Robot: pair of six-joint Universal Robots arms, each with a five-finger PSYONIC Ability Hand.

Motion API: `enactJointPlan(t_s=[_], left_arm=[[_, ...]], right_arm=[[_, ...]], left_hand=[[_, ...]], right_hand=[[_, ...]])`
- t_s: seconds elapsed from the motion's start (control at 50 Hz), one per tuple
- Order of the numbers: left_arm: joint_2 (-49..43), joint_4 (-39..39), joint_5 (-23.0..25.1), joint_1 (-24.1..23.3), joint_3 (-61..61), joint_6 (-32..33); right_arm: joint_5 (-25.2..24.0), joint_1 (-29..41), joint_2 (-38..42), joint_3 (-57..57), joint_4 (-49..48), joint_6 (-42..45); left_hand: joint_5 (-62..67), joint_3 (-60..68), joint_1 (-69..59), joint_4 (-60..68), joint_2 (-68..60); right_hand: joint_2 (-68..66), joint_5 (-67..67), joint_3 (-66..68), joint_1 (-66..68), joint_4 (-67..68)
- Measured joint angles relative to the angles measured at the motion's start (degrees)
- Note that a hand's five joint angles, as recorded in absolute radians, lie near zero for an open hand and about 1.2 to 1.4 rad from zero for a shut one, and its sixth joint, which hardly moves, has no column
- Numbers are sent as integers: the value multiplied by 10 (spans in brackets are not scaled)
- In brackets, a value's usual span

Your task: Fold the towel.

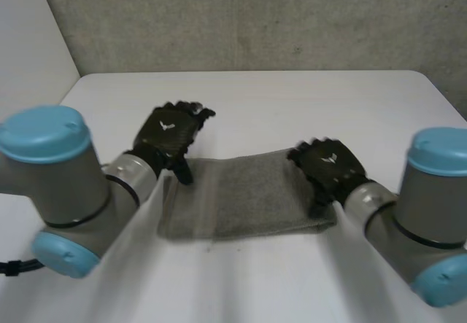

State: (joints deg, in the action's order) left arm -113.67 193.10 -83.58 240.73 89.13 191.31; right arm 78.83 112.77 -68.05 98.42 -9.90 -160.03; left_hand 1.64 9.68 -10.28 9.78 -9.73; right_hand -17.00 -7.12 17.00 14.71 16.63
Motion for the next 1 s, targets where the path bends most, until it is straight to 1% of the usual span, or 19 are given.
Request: enactJointPlan(t_s=[0.02, 0.06, 0.1, 0.12, 0.14, 0.18, 0.26, 0.34, 0.4, 0.64, 0.66, 0.72, 0.74, 0.76, 0.78, 0.8, 0.88, 0.92, 1.0], left_arm=[[-12, 0, -11, -7, -3, 0], [-24, -1, -26, -14, -4, 1], [-36, -2, -44, -20, -3, 2], [-38, -2, -49, -21, -3, 3], [-40, -3, -54, -23, -1, 4], [-42, -4, -62, -24, 3, 4], [-29, -7, -67, -22, 18, 5], [-7, -8, -67, -17, 37, 5], [13, -8, -65, -11, 52, 4], [35, -8, -63, -5, 78, 3], [35, -8, -63, -6, 79, 3], [34, -8, -64, -7, 79, 3], [34, -8, -65, -8, 79, 2], [34, -8, -65, -8, 79, 2], [34, -8, -66, -8, 79, 2], [34, -8, -66, -8, 79, 2], [36, -9, -67, -7, 79, 2], [42, -9, -68, -6, 79, 1], [62, -9, -68, -2, 80, 0]], right_arm=[[-8, -15, -2, 16, -1, 6], [-20, -31, -2, 32, -3, 14], [-47, -54, 5, 53, -10, 29], [-52, -58, 8, 55, -11, 31], [-62, -63, 13, 57, -13, 35], [-78, -68, 24, 55, -17, 40], [-89, -69, 36, 35, -19, 36], [-88, -64, 37, 18, -17, 19], [-84, -57, 35, 14, -14, 0], [-81, -58, 17, 61, -10, -10], [-81, -58, 17, 64, -11, -9], [-79, -61, 22, 70, -14, -3], [-78, -63, 25, 70, -16, 1], [-78, -63, 25, 70, -16, 1], [-75, -67, 30, 67, -23, 11], [-73, -68, 32, 65, -26, 16], [-56, -68, 34, 47, -44, 41], [-32, -53, 29, 23, -60, 64], [5, 31, 25, -35, -72, 94]], left_hand=[[0, 0, 0, 0, 0], [0, 0, 0, 0, 0], [0, 0, 0, 0, 0], [0, 0, 0, 0, 0], [0, 0, 0, 0, 0], [0, 0, 0, 0, 0], [0, 0, 0, 0, 0], [0, -1, 0, -1, 1], [0, -1, 0, -1, 1], [0, -1, 0, -1, 1], [0, -1, 0, -1, 1], [0, -1, 0, -1, 1], [0, -1, 0, -1, 1], [0, -1, 0, -1, 1], [0, -1, 0, -1, 1], [0, -1, 0, -1, 1], [0, -1, 0, -1, 1], [0, -1, 0, -1, 1], [0, -1, 0, -1, 1]], right_hand=[[-66, -67, 68, 60, 72], [-120, -108, 122, 102, 117], [-329, -295, 323, 274, 318], [-329, -295, 323, 274, 318], [-454, -417, 443, 366, 447], [-498, -467, 494, 385, 499], [-489, -472, 492, 382, 499], [-314, -329, 319, 272, 324], [-224, -227, 218, 198, 222], [-191, -184, 182, 165, 185], [-192, -185, 184, 166, 188], [-293, -275, 293, 234, 288], [-377, -361, 377, 286, 383], [-377, -361, 377, 286, 383], [-459, -450, 466, 347, 482], [-473, -465, 481, 363, 500], [-495, -474, 500, 379, 516], [-501, -482, 507, 384, 516], [-501, -487, 507, 384, 517]])
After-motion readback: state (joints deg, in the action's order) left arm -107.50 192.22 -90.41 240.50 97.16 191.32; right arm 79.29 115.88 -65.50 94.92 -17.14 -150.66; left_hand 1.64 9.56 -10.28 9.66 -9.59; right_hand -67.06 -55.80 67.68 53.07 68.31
